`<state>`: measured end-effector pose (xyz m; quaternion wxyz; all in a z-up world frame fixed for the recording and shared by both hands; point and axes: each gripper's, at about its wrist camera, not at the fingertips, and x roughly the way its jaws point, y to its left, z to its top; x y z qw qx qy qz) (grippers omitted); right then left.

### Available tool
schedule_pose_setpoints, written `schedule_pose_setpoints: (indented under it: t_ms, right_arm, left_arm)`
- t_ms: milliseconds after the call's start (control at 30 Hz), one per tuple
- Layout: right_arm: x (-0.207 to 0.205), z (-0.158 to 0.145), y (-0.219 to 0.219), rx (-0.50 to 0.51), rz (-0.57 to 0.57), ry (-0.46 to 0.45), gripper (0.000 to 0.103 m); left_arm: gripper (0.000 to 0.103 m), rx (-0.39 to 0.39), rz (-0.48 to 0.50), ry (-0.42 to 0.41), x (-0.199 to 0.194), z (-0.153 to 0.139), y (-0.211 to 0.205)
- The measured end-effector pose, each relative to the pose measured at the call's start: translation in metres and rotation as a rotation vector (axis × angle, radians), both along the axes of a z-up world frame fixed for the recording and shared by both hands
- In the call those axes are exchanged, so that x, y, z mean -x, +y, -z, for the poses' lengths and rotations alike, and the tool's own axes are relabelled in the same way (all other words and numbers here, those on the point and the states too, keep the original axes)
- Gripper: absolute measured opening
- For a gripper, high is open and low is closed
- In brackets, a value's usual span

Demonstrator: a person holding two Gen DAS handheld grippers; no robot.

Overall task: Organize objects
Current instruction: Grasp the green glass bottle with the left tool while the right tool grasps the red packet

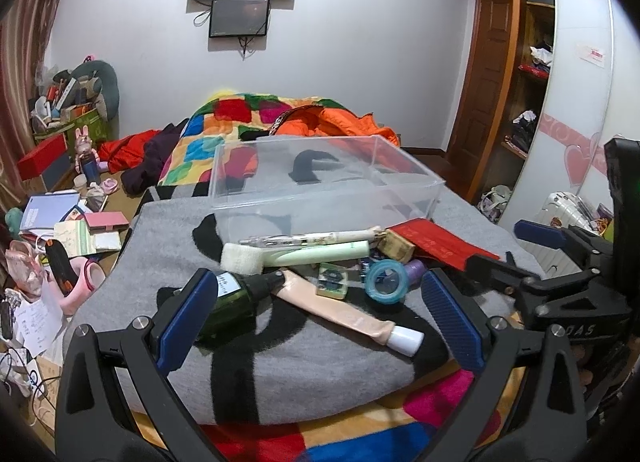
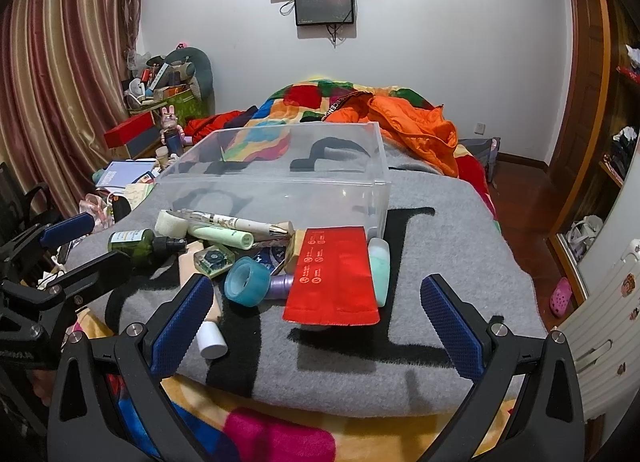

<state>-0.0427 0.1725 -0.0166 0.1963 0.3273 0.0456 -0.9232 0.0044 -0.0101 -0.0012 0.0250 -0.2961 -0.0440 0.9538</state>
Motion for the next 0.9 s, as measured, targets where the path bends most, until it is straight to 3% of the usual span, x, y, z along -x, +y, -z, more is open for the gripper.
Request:
schedule_pose_setpoints:
  t_ms: [300,767,833,900]
  right_arm:
    - [0.027,0.013,0.004,-0.002,0.028,-0.043,0.103]
    - [0.063,0.040,-0.002,-0.019,0.040,-0.121,0.102]
    - [0.066,0.044,-0.004,-0.028,0.041,-0.123,0.100]
    - [0.069,0.047,-0.005,-0.036,0.045,-0.129,0.091]
  left_arm:
    - [0.103,0.030,-0.083,-0.036,0.024,0.020,-0.033]
    - [0.103,-0.044,-0.155,-0.117,0.043,0.062,-0.075]
    - [0.093,-0.050,-0.157,-0.127,0.046,0.066,-0.075]
    - [0.084,-0.071,-0.147,-0.145,0.049,0.071,-0.077]
